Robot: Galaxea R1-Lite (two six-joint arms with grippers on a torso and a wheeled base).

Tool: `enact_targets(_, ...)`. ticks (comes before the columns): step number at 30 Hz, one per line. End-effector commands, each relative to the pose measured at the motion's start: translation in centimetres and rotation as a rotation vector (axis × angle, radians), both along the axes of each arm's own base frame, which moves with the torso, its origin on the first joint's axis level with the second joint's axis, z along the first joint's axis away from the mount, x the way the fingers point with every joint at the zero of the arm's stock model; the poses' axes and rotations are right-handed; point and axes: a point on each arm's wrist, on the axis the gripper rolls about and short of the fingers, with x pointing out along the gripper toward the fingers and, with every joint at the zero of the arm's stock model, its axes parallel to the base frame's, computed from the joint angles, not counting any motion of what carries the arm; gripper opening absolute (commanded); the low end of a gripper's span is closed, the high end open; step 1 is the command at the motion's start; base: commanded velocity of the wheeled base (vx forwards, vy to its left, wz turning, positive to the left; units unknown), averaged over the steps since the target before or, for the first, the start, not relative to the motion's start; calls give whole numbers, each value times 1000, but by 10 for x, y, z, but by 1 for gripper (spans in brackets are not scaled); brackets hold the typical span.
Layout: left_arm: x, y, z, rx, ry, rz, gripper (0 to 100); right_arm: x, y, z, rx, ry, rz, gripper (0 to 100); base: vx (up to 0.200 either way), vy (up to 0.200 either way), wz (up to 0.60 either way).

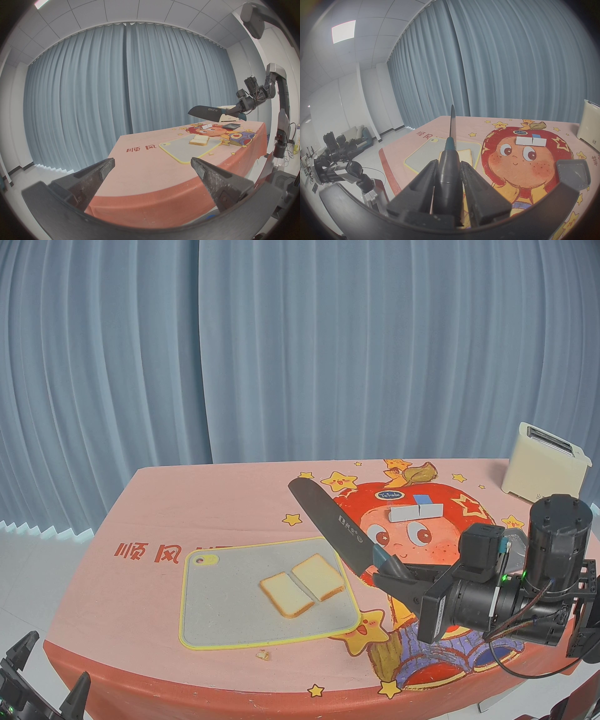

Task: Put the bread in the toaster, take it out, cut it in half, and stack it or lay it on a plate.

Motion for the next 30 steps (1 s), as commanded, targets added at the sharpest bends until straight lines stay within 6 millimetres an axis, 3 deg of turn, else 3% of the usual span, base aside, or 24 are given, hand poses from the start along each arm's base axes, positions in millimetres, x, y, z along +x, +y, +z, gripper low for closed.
enact_targets(1, -8, 1, -10, -7, -44, 0, 100, 0, 0, 1, 2, -3, 0, 0, 0, 0, 0)
enact_targets(5, -5, 1, -24, -7, 5, -3, 100, -1, -1, 1, 3, -4, 0, 0, 0, 0, 0)
enact_targets(21, -5, 0, -28, -64, 24, 37, 100, -2, -2, 3, 5, -15, 3, 0, 0, 0, 0)
enact_targets(30, -7, 1, -29, -123, -7, 221, 100, -4, -4, 7, 17, -25, 4, 0, 0, 0, 0)
